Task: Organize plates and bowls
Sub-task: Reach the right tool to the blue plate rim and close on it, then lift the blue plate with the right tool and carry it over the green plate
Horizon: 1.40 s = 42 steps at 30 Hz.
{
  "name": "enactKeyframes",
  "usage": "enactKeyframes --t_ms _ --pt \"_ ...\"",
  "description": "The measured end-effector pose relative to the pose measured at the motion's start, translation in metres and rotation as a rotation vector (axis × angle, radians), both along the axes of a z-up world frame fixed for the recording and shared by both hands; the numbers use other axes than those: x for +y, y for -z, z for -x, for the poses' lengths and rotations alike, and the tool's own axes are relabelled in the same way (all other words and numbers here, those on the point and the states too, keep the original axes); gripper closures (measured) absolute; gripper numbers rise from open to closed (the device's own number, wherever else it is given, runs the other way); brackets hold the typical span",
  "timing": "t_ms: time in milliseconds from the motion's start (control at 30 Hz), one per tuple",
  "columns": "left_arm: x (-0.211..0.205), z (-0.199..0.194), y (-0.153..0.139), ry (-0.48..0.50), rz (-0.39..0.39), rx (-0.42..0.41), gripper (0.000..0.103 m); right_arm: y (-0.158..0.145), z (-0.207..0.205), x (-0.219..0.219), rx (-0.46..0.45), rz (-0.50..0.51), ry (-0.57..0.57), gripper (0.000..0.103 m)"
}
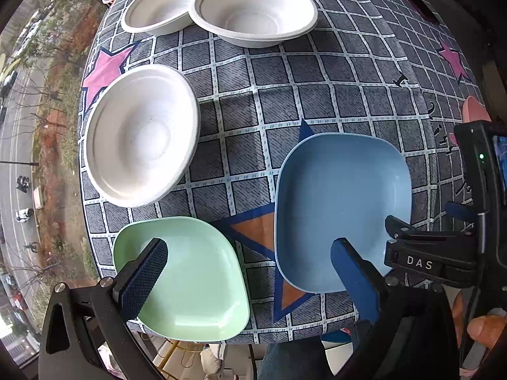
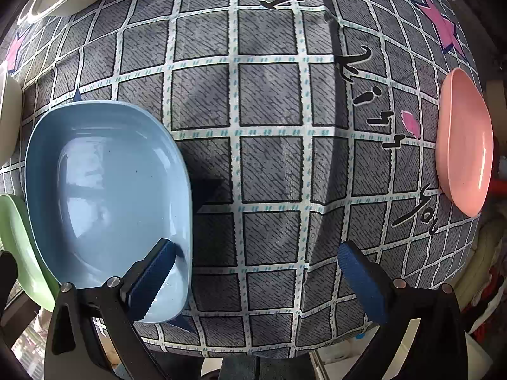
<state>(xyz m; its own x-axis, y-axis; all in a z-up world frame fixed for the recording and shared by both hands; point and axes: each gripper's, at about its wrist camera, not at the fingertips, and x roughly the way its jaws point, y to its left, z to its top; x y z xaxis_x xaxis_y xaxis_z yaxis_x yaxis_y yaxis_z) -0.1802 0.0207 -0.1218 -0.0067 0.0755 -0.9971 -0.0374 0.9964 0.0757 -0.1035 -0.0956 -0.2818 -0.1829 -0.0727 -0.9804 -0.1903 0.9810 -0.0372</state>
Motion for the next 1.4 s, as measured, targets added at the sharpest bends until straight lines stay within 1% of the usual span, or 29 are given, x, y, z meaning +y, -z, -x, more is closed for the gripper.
enactKeyframes --t_ms 200,300,400,433,467,500,533,633,733,767,867,933,967,1033,1067,1133,1167,1200,1233,1267,1300,1333,1367,1400 --pt "-0.028 -0.007 0.023 0.013 0.024 0.030 0.000 0.004 0.009 -0.054 -0.008 0.066 0.066 0.000" --pt "-0.039 -0.009 0.032 0.025 0.010 0.023 0.000 0.009 0.013 -0.078 0.003 0.042 0.102 0.000" --pt "-0.044 -0.007 0.044 0.015 0.000 0.025 0.000 0.021 0.018 -0.090 0.011 -0.005 0.093 0.000" --pt "-0.045 -0.005 0.047 0.002 0.001 0.027 0.000 0.015 0.014 -0.094 0.014 -0.019 0.086 0.000" --pt "-0.046 0.000 0.054 -0.013 0.005 0.030 0.000 0.017 0.014 -0.094 0.014 -0.041 0.076 0.000" --pt "-0.046 0.001 0.058 -0.030 0.013 0.038 0.000 0.014 0.000 -0.093 0.018 -0.052 0.062 0.000" --pt "-0.046 0.002 0.063 -0.045 0.022 0.048 0.000 0.015 -0.001 -0.088 0.019 -0.061 0.045 0.000" --pt "-0.048 0.003 0.075 -0.067 0.030 0.066 0.000 0.028 -0.002 -0.080 0.021 -0.081 -0.004 0.000" --pt "-0.050 0.007 0.082 -0.075 0.021 0.070 0.000 0.030 0.002 -0.075 0.016 -0.090 -0.047 0.000" --pt "-0.050 0.007 0.082 -0.085 0.031 0.065 0.000 0.030 0.003 -0.077 0.018 -0.092 -0.055 0.000" --pt "-0.056 0.002 0.094 -0.122 0.052 0.062 0.000 0.033 0.004 -0.083 0.033 -0.093 -0.055 0.000" --pt "-0.039 0.006 0.098 -0.171 0.101 0.073 0.000 0.039 -0.003 -0.082 0.028 -0.092 -0.050 0.000" --pt "-0.033 0.014 0.097 -0.188 0.112 0.081 0.000 0.039 -0.004 -0.082 0.022 -0.088 -0.041 0.000" --pt "-0.032 0.015 0.100 -0.192 0.107 0.097 0.000 0.027 -0.001 -0.070 0.040 -0.078 -0.038 0.000" --pt "-0.030 0.014 0.098 -0.191 0.102 0.104 0.000 0.027 -0.002 -0.070 0.042 -0.078 -0.033 0.000" --pt "-0.034 0.008 0.091 -0.165 0.101 0.110 0.003 0.022 -0.003 -0.072 0.025 -0.082 -0.029 0.005" --pt "-0.038 0.006 0.087 -0.148 0.101 0.107 0.007 0.019 -0.001 -0.070 0.014 -0.088 -0.038 0.014" --pt "-0.042 0.007 0.086 -0.127 0.101 0.101 0.013 0.012 0.002 -0.064 0.007 -0.096 -0.057 0.026" --pt "-0.044 0.004 0.079 -0.106 0.101 0.097 0.016 0.008 0.005 -0.059 0.001 -0.106 -0.080 0.034" --pt "-0.051 0.002 0.077 -0.082 0.098 0.093 0.023 0.005 0.007 -0.054 0.000 -0.123 -0.101 0.050" --pt "-0.057 0.001 0.076 -0.059 0.094 0.093 0.030 0.002 0.009 -0.049 0.001 -0.137 -0.113 0.058" --pt "-0.060 0.000 0.076 -0.037 0.091 0.095 0.033 0.001 0.010 -0.045 0.005 -0.149 -0.117 0.069" --pt "-0.063 0.000 0.077 -0.016 0.091 0.095 0.039 0.002 0.011 -0.043 0.007 -0.147 -0.115 0.069" --pt "-0.066 -0.001 0.078 0.001 0.096 0.094 0.049 0.002 0.011 -0.042 0.005 -0.144 -0.112 0.075"
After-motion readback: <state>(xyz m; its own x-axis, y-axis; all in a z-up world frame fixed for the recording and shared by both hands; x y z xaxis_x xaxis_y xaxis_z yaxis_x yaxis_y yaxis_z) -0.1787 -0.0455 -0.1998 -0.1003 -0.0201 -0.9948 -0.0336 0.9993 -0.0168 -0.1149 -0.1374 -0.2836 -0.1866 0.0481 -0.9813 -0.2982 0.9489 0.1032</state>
